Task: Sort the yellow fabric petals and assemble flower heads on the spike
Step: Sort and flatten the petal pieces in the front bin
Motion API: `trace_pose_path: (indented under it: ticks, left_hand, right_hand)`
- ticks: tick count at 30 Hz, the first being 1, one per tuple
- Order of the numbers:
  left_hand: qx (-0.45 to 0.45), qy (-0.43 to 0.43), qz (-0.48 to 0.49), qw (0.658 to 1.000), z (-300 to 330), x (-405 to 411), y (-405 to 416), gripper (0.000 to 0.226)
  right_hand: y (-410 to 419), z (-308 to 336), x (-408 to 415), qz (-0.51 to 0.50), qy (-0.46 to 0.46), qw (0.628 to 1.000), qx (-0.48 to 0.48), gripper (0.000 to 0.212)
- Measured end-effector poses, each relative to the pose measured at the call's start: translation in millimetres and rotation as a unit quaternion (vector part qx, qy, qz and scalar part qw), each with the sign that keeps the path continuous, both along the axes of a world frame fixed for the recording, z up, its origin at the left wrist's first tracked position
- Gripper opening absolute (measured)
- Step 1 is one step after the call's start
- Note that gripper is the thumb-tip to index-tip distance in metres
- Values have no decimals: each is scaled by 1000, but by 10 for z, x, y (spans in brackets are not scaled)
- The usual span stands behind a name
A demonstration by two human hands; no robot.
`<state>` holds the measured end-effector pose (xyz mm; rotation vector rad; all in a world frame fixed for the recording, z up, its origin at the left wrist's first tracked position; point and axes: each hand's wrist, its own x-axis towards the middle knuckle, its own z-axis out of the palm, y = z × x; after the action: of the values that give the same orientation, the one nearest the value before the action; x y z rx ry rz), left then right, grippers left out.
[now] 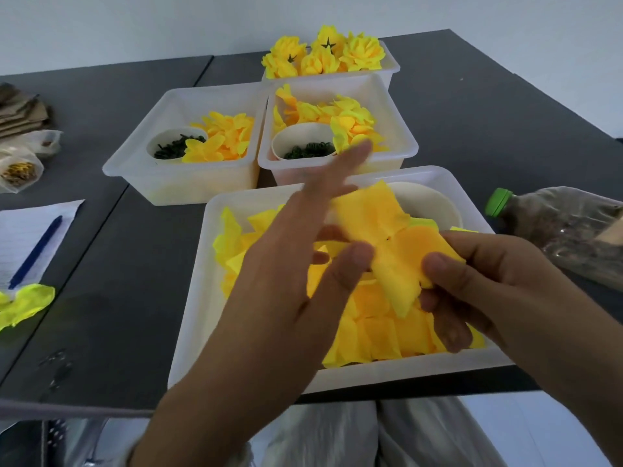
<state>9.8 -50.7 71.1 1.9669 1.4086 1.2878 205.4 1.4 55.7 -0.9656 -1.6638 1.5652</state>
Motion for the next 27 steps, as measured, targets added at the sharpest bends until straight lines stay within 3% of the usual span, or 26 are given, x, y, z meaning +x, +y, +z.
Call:
trace_pose_path:
  ticks: [3,9,14,17,22,27]
  left_hand:
    - [18,-129,-6,991,51,-29,-42,38]
    - [-58,60,26,996,3,58,-60,24]
    - [-49,98,68,992,-21,157,-31,32]
    - [-42,66,81,994,-30,201,-42,27]
    - [-47,8,104,993,-61,265,-40,16]
    - [-132,-176,73,973,-91,279,-21,14]
  right_hand:
    - [-55,25,-53,-38,11,999,24,39]
    - [-160,13,-218,-68,49,996,37,32]
    - [-155,-32,-303,-82,65,992,63,35]
    - [-128,-49,-328,-76,70,990,92,41]
    - [-87,-53,-350,-71,80,990,92,34]
    - [-89,-30,-351,-86,69,988,106,38]
